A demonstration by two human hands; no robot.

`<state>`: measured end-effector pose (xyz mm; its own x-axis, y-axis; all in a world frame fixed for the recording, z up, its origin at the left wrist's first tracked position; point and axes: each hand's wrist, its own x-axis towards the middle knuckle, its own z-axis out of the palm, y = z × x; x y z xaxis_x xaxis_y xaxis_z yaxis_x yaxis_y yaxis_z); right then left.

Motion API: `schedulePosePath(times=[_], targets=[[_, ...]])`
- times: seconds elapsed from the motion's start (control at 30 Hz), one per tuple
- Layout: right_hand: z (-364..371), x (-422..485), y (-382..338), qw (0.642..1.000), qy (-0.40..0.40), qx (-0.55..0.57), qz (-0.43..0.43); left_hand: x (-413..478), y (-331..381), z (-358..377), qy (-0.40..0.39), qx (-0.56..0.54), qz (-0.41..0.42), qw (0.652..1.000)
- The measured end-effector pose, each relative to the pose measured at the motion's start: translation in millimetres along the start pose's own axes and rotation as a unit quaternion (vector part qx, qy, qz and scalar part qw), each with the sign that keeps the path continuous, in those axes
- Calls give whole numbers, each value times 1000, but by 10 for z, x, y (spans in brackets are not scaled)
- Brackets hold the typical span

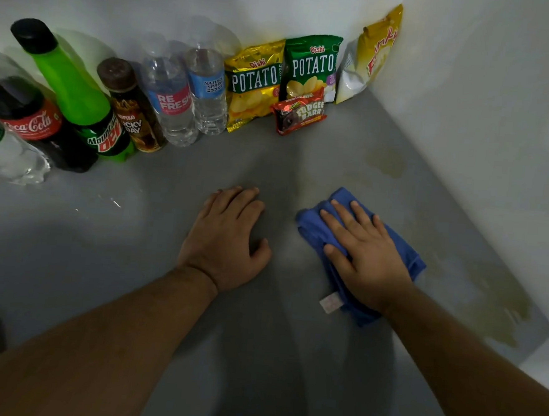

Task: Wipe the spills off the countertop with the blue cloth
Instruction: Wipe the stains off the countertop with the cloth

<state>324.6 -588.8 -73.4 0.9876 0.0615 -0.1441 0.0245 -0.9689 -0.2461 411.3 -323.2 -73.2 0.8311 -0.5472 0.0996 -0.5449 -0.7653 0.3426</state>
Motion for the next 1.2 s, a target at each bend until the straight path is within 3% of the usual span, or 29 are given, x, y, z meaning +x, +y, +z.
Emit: schedulePosePath(times=[0.2,0.43,0.57,0.7,0.83,0.93,1.0,1.2], targets=[[-19,594,-234,994,10,-29,104,10,-7,18,9,4,4,1000],[-36,286,-50,999,-21,-20,-34,4,-25,24,8,-3,-1,1000],[-123,470,183,999,2,-21,39,4,-11,16,6,-3,-4,1000],[-125,976,-20,993,14,-43,111,9,-12,14,0,6,-4,1000],[-52,932,-315,999,-5,-31,7,12,-22,24,-5,12,-4,1000],[-92,710,-191,996,-33,-10,-84,9,-30,30,1,8,-2,1000],[-168,671,-17,994,-32,-1,-100,10,-30,33,9,3,-1,1000],[-161,1185,-74,998,21,-32,41,14,-22,36,6,1,1,1000]])
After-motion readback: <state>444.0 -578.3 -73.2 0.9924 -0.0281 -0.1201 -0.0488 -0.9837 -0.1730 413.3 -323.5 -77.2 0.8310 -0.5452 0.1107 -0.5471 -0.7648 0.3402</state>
